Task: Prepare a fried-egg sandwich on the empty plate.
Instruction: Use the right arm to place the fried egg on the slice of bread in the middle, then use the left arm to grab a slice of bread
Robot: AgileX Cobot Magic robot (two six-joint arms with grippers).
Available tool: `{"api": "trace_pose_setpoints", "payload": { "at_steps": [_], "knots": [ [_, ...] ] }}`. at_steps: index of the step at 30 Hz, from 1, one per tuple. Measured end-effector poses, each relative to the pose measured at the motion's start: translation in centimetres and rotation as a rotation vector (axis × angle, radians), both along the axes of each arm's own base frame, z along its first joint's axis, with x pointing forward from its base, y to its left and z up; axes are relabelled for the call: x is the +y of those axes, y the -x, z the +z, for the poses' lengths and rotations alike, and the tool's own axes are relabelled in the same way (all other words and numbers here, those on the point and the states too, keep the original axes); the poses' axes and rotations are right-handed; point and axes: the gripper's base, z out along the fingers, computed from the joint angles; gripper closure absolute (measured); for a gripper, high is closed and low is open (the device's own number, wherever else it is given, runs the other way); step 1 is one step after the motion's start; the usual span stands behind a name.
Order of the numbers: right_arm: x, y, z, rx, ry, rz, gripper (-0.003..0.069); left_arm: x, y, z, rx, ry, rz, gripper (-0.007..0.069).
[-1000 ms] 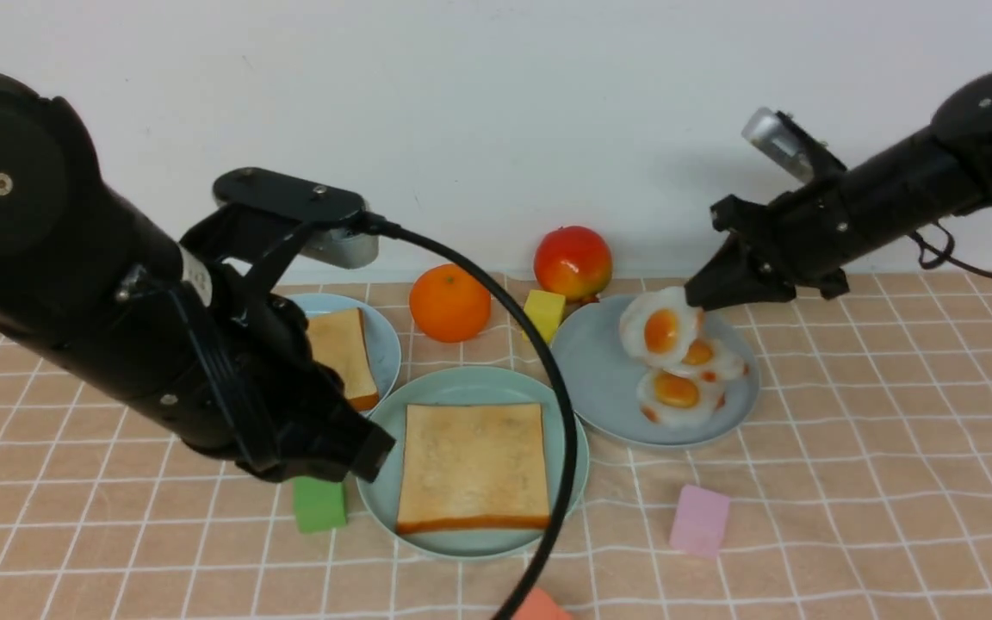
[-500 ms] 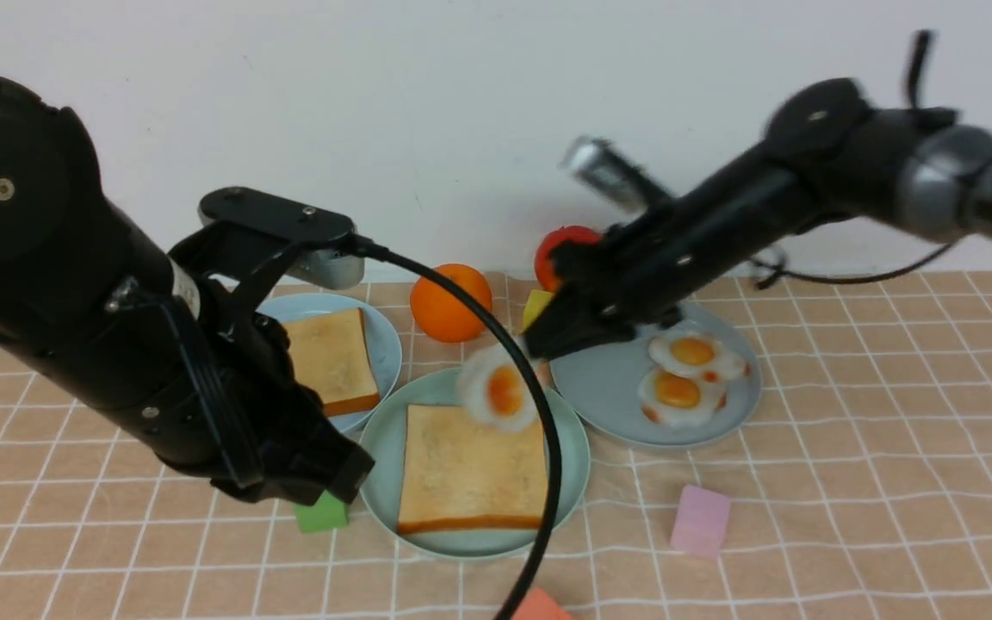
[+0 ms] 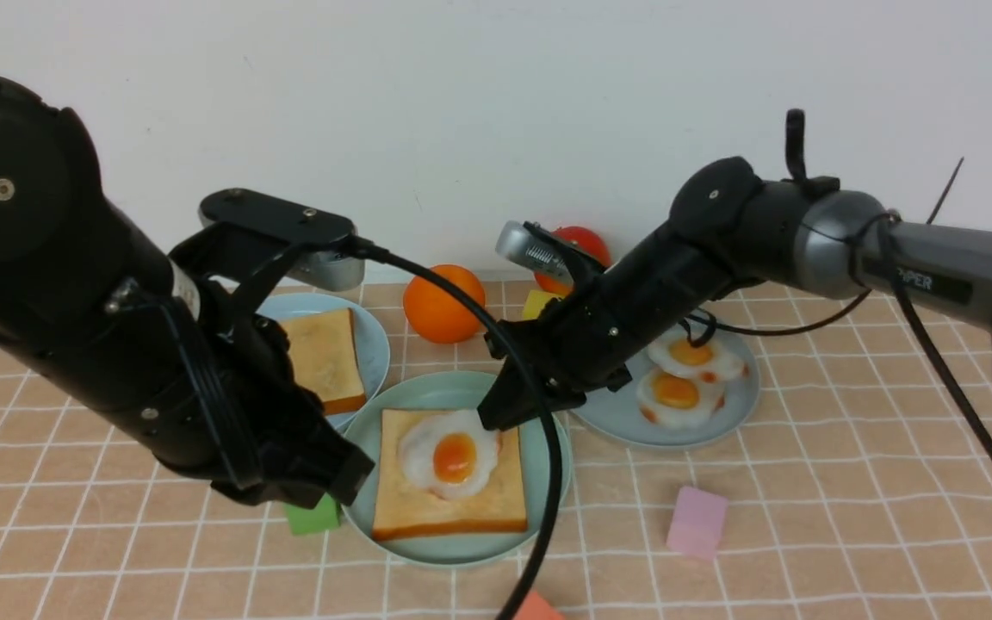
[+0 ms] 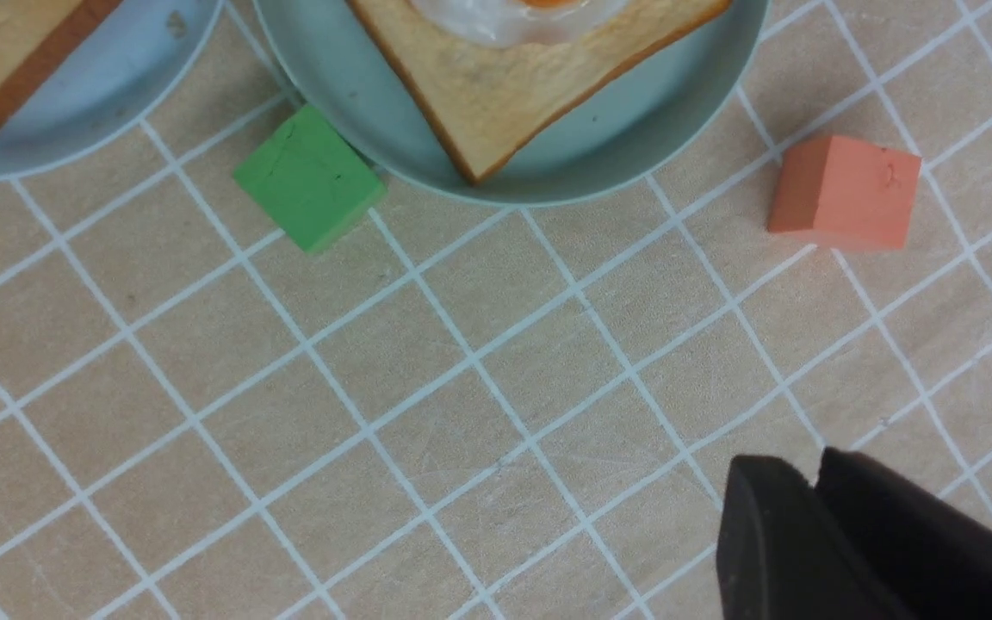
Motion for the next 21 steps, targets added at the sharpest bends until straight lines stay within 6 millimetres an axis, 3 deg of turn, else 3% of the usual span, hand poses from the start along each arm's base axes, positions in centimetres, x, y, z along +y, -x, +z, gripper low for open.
{"api": "trace_pose_setpoints", "payload": {
  "at_steps": [4,7,8,10,14,18,21],
  "knots": [
    [-0.5,0.0,-0.2,-0.023,0.071,0.007,0.0537,0.0,0.0,0.0,0.0,0.0,0.0,0.0533],
    [-1.4,0.0,1.3,-0.09,0.159,0.002,0.0424,0.0,0.0,0.0,0.001,0.002,0.0,0.0532],
    [-1.5,0.0,1.6,-0.102,0.168,0.005,0.0417,0.0,0.0,0.0,0.001,0.002,0.0,0.0532],
    [-2.2,0.4,4.0,-0.17,0.219,0.005,0.0348,0.0,0.0,0.0,-0.001,0.003,0.001,0.0529],
    [-3.4,1.8,8.7,-0.266,0.266,0.004,0.0294,-0.2,-0.4,0.2,-0.041,0.025,0.006,0.0522],
    [-4.5,4.1,13.4,-0.332,0.287,0.025,0.0298,-0.8,-1.6,-0.2,-0.099,0.053,0.018,0.0519],
    [-5.5,6.3,16.7,-0.369,0.296,0.048,0.0341,-1.6,-3.6,-1.9,-0.14,0.038,0.022,0.0515]
  ]
}}
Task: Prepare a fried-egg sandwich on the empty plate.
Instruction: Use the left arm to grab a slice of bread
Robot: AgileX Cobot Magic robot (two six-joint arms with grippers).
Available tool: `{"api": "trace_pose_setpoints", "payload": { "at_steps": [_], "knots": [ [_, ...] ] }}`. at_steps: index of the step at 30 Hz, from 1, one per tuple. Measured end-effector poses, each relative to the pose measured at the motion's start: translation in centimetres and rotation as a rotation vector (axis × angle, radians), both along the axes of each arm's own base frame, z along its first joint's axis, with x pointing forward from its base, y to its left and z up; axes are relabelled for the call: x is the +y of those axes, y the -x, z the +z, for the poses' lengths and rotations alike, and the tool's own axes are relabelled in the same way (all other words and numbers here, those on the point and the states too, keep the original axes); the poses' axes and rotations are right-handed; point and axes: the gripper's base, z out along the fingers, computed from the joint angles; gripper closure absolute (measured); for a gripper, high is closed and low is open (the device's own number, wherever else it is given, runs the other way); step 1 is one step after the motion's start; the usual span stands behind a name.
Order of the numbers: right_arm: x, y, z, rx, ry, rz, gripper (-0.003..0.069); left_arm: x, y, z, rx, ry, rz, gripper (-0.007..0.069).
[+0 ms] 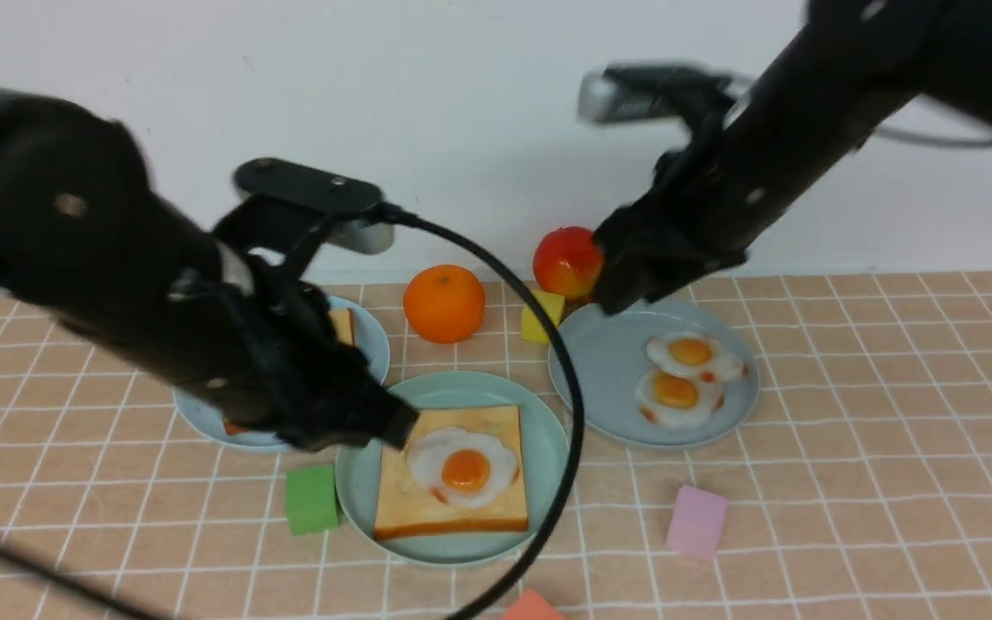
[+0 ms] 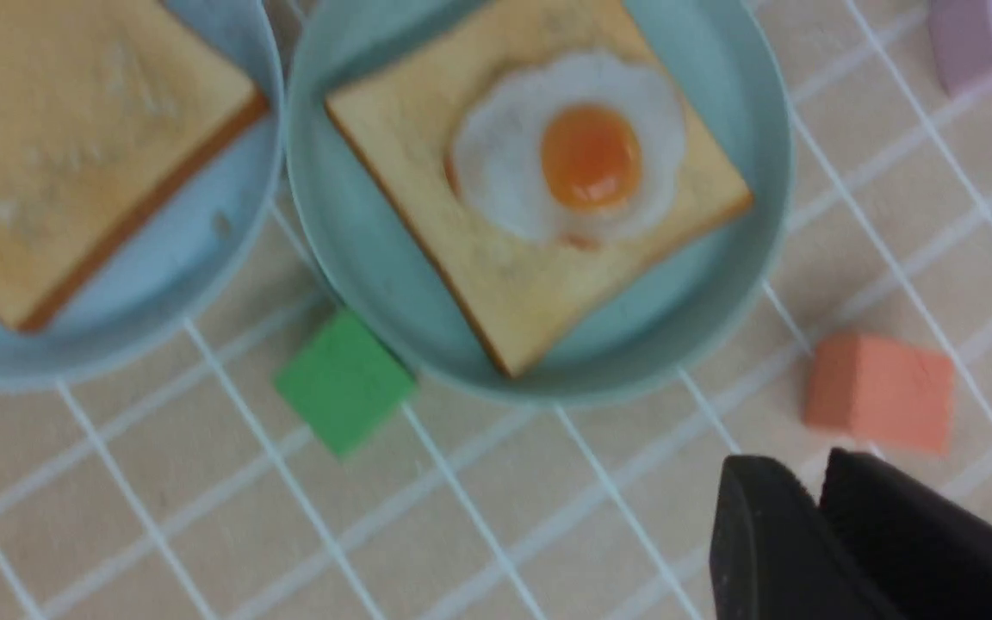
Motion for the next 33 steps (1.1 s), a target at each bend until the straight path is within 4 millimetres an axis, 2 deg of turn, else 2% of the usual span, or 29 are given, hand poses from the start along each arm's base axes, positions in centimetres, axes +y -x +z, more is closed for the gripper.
{"api": "trace_pose_setpoints", "payload": {
  "at_steps": [2,4,5,7,8,9,10,11,13,14,15,19,22,26,33],
  "knots": [
    [-0.6,1.4,1.9,-0.03,-0.003,0.008,0.0386,-0.1,-1.2,-1.1,-0.008,-0.012,0.025,0.0515],
    [-0.9,2.2,2.8,-0.052,-0.009,0.007,0.0412,0.0,-2.1,-2.0,0.001,-0.015,0.055,0.0515],
    [-1.5,3.4,4.0,-0.085,-0.018,0.004,0.0449,0.5,-3.0,-2.9,0.026,-0.014,0.103,0.0515],
    [-2.3,5.4,5.3,-0.134,-0.036,-0.006,0.0502,1.8,-4.5,-3.5,0.05,-0.004,0.184,0.0515],
    [-2.9,6.7,5.9,-0.176,-0.05,-0.013,0.0532,3.1,-5.7,-3.8,0.069,0.014,0.257,0.0515],
    [-3.0,7.0,5.9,-0.176,-0.05,-0.013,0.0537,3.1,-5.8,-3.8,0.069,0.014,0.257,0.0515],
    [-3.8,8.8,5.9,-0.227,-0.062,-0.016,0.0577,5.1,-7.4,-3.9,0.089,0.056,0.355,0.0514],
    [-4.0,9.3,6.3,-0.243,-0.068,-0.016,0.0581,5.3,-7.6,-3.8,0.088,0.063,0.365,0.0514],
    [-5.2,12.1,5.7,-0.329,-0.089,-0.01,0.063,8.4,-9.6,-3.7,0.116,0.161,0.511,0.0512],
    [-5.2,12.0,5.4,-0.327,-0.085,-0.009,0.0634,8.9,-9.8,-3.7,0.122,0.179,0.533,0.0512],
    [-5.8,13.6,4.9,-0.381,-0.092,-0.002,0.0655,10.2,-10.7,-4.1,0.144,0.228,0.597,0.0508],
    [-7.1,16.7,2.2,-0.453,-0.111,0.009,0.0673,13.7,-12.9,-5.8,0.211,0.35,0.758,0.047],
    [-7.5,18.3,0.6,-0.449,-0.141,0.004,0.0673,14.5,-14.1,-7.5,0.243,0.356,0.791,0.0415],
    [-7.6,19.1,-0.2,-0.425,-0.172,-0.001,0.0673,14.6,-15.5,-9.9,0.278,0.341,0.799,0.0343],
    [-7.4,19.3,-0.1,-0.407,-0.222,-0.015,0.0671,14.7,-16.8,-15.1,0.353,0.3,0.801,0.0318]
  ]
}}
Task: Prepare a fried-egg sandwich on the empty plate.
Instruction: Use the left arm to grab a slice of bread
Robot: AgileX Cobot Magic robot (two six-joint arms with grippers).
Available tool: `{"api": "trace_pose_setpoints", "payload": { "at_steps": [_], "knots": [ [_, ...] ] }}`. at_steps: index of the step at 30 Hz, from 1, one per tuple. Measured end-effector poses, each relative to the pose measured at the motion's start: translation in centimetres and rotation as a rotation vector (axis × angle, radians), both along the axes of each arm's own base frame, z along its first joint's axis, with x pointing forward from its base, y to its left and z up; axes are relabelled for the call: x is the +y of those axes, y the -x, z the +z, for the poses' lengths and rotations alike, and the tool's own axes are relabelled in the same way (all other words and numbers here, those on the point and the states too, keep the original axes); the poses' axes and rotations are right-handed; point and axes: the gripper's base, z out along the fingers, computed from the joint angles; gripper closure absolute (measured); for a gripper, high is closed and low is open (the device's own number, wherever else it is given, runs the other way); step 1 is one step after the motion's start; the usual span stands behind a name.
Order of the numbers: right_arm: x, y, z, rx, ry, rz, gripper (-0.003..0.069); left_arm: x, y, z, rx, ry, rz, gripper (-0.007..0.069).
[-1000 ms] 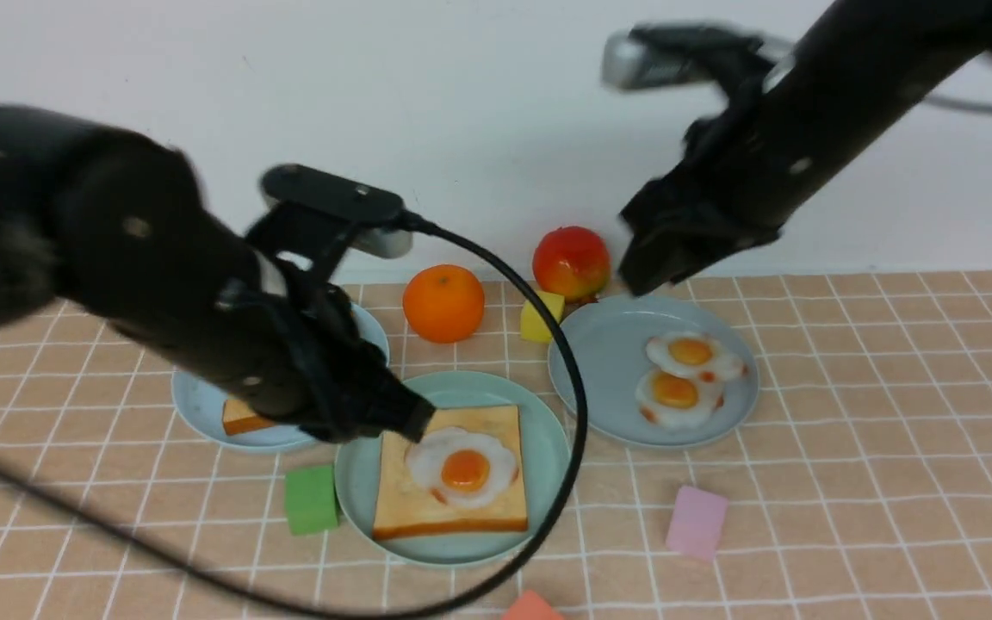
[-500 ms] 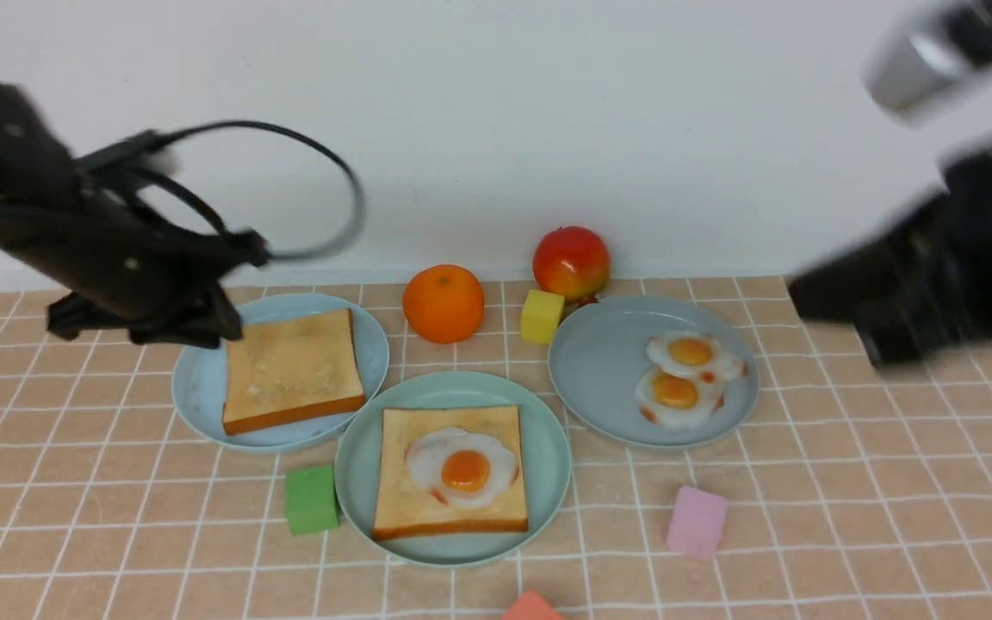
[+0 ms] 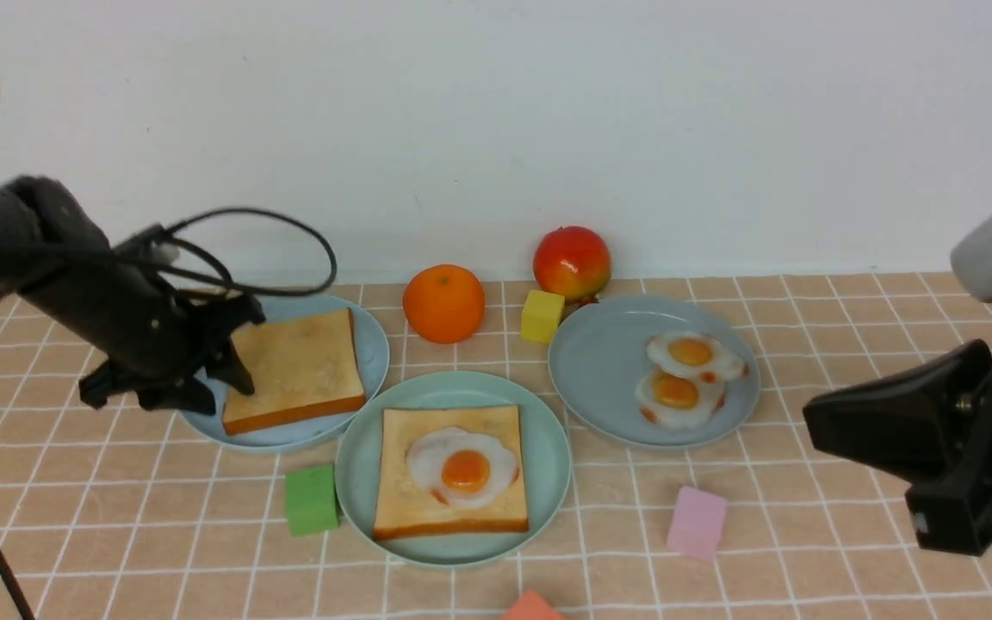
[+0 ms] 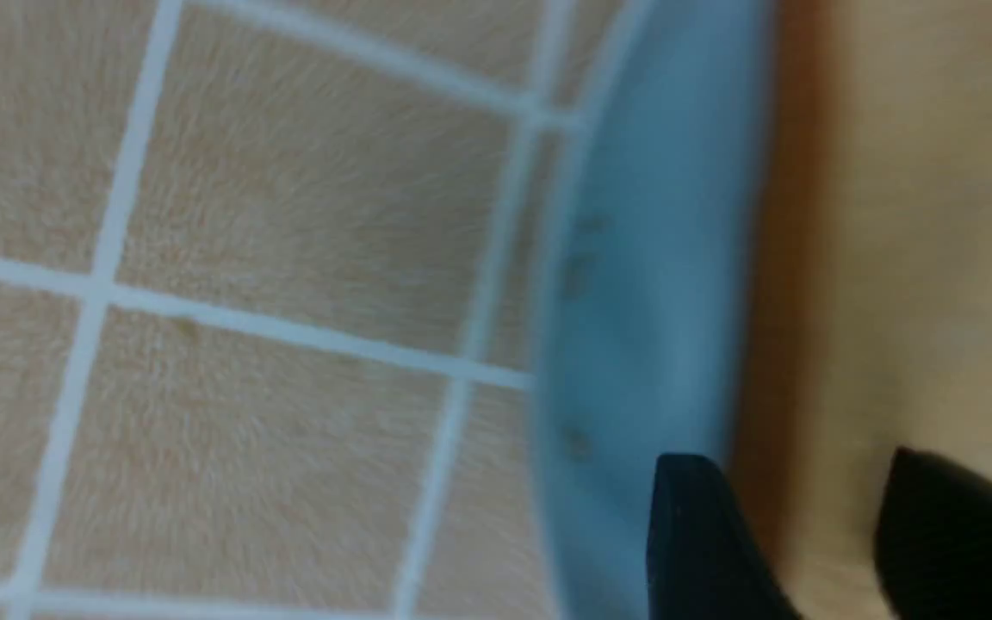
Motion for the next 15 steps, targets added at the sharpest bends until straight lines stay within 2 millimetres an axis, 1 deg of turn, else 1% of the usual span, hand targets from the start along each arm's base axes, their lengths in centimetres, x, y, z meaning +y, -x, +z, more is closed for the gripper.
{"api": "trace_pose_setpoints", "payload": {
  "at_steps": [3,6,7,12,14,15],
  "knots": [
    [0.0,0.1,0.0,0.007,-0.003,0.004,0.0669,0.0,-0.4,-0.4,0.002,0.014,0.005,0.0324],
    [0.0,0.2,0.0,0.009,-0.005,0.006,0.0668,-0.1,-0.5,-0.6,0.004,0.033,0.003,0.0364],
    [0.0,0.2,0.0,0.011,-0.004,0.008,0.0668,-0.1,-0.5,-0.7,0.003,0.038,-0.013,0.0401],
    [0.1,0.3,-0.1,0.023,-0.003,0.016,0.0665,-0.1,-0.4,-0.4,-0.006,0.039,-0.06,0.0538],
    [0.1,0.4,-0.1,0.03,-0.004,0.02,0.0664,-0.2,-0.2,0.1,-0.008,0.037,-0.077,0.0569],
    [0.1,0.4,-0.1,0.031,-0.007,0.02,0.0663,-0.2,0.1,0.5,-0.007,0.036,-0.086,0.0571]
  ]
}}
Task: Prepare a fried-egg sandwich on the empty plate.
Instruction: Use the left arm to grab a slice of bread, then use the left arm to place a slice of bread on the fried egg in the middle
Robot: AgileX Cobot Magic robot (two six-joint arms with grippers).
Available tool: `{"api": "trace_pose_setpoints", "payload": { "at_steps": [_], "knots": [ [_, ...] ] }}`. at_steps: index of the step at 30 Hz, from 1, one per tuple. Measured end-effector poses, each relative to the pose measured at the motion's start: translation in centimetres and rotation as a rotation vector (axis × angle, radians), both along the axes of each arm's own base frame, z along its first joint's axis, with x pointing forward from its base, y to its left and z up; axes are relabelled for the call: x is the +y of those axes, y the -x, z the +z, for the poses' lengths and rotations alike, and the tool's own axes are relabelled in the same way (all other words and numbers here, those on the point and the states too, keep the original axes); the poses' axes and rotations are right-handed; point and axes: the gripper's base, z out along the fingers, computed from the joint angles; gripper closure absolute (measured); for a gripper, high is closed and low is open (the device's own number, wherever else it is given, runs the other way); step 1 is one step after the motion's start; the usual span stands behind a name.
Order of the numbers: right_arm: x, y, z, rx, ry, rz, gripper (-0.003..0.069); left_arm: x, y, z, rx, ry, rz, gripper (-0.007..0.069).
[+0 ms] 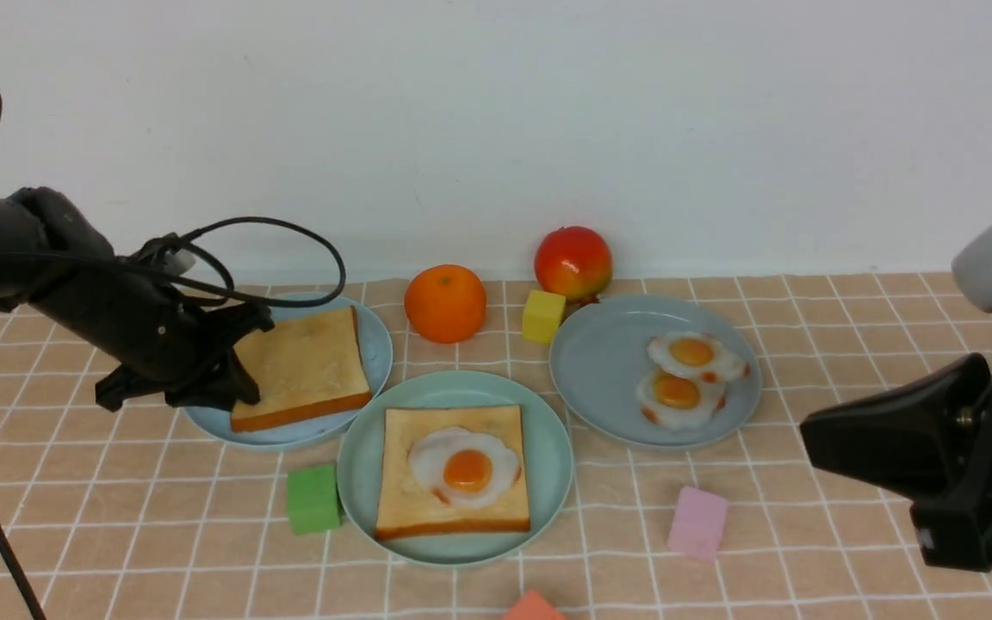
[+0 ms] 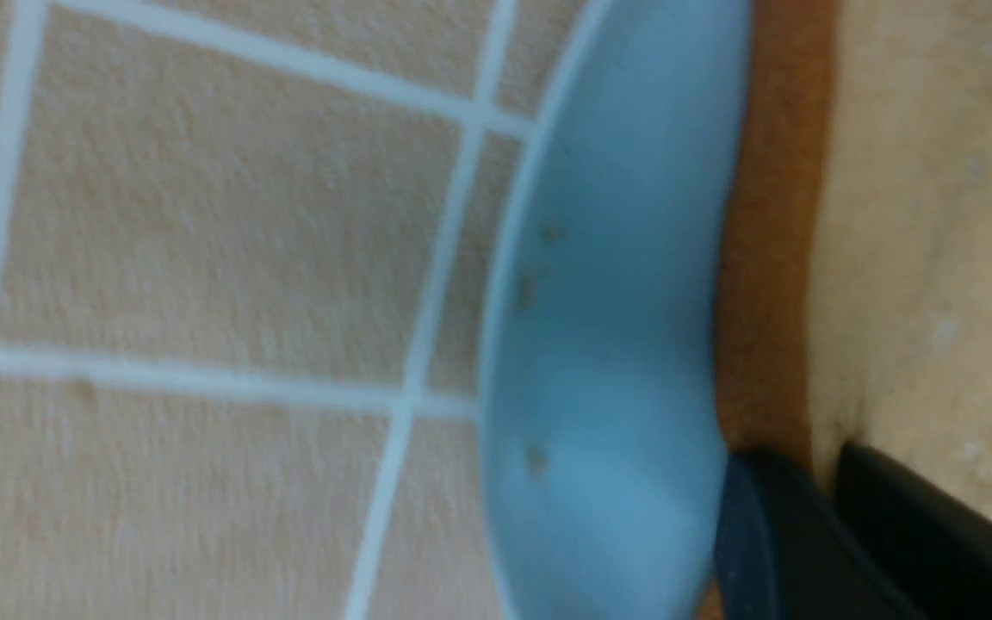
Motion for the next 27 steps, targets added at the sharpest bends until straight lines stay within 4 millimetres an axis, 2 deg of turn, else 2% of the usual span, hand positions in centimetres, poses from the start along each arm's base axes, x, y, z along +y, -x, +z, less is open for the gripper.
{"api": "trace_pose_setpoints", "payload": {
  "at_steps": [1,3,4,5,6,7,9,11,13,14,16,19,22,27],
  "knots": [
    [0.0,0.0,0.0,0.001,-0.002,0.0,0.0663,0.0,0.0,0.0,0.0,0.0,0.0,0.0571],
    [0.1,0.0,0.0,0.005,-0.013,0.0,0.0659,-0.2,0.7,2.9,-0.045,-0.001,-0.021,0.0571],
    [0.1,0.0,0.1,0.005,-0.013,0.0,0.0659,-0.2,0.8,3.1,-0.049,0.0,-0.023,0.0571],
    [0.1,0.0,0.1,0.006,-0.014,0.0,0.0659,-0.6,1.4,5.4,-0.089,0.004,-0.052,0.0571],
    [0.1,0.0,0.1,0.006,-0.014,0.0,0.0659,-0.7,1.5,5.7,-0.097,0.004,-0.054,0.0571],
    [0.1,0.0,0.1,0.006,-0.015,0.0,0.0658,-1.4,2.2,7.7,-0.14,0.013,-0.09,0.0571],
    [0.1,0.0,0.1,0.006,-0.015,0.0,0.0658,-3.3,3.3,10.0,-0.204,0.039,-0.154,0.0571],
    [0.1,0.0,0.1,0.006,-0.015,0.0,0.0657,-5.0,4.3,10.6,-0.223,0.069,-0.2,0.0571],
    [0.1,0.0,0.1,0.006,-0.015,0.0,0.0655,-7.0,5.4,10.5,-0.22,0.106,-0.241,0.0571],
    [0.1,0.0,0.1,0.006,-0.015,0.0,0.0655,-8.5,6.2,9.6,-0.195,0.133,-0.257,0.0571],
    [0.1,0.0,0.1,0.006,-0.015,0.0,0.0653,-9.5,6.9,8.6,-0.173,0.152,-0.258,0.0571],
    [0.1,0.0,0.1,0.007,-0.016,0.0,0.065,-11.5,8.4,5.5,-0.128,0.168,-0.218,0.0571],
    [0.1,0.0,0.0,0.008,-0.015,0.001,0.0645,-12.0,9.1,3.2,-0.112,0.152,-0.158,0.0571],
    [0.1,0.1,0.1,0.009,-0.017,0.001,0.0645,-11.7,9.0,1.5,-0.109,0.119,-0.118,0.0571]
  ]
}}
